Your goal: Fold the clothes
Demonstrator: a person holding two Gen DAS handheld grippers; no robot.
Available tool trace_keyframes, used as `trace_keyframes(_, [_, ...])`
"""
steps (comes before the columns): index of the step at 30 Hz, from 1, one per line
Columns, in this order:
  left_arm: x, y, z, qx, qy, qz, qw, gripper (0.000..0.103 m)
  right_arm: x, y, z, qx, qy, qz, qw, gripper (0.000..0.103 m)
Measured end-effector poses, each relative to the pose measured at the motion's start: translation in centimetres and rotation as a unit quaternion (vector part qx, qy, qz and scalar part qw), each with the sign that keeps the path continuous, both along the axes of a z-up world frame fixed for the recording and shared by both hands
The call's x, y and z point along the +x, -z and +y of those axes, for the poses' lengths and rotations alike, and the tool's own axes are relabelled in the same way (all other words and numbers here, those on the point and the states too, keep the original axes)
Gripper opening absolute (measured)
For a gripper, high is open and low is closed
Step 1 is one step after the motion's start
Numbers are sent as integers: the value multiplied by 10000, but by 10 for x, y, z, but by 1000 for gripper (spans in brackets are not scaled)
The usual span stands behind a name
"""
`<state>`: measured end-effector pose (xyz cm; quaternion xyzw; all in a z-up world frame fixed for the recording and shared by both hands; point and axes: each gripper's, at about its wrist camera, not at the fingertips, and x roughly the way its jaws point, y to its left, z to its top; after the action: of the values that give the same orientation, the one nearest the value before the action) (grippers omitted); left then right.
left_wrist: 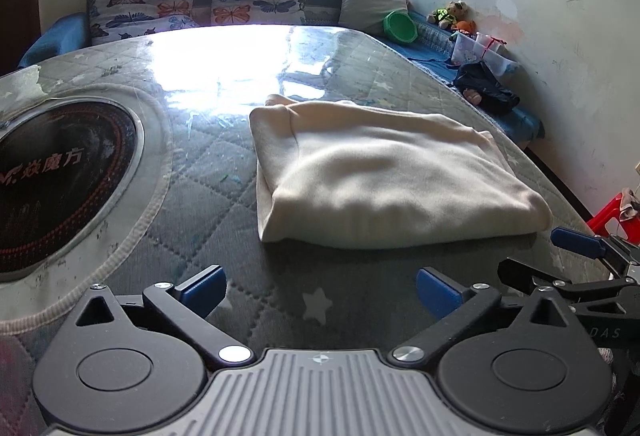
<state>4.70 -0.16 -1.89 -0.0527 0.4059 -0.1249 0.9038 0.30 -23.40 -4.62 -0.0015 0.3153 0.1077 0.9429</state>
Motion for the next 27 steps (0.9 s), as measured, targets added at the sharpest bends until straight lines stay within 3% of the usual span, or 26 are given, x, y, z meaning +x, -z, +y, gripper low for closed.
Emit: trace_keyframes(27, [-39,-5,-6,204,-63,-36,9998,103,-28,-2,14,117,50,-5,9999,103])
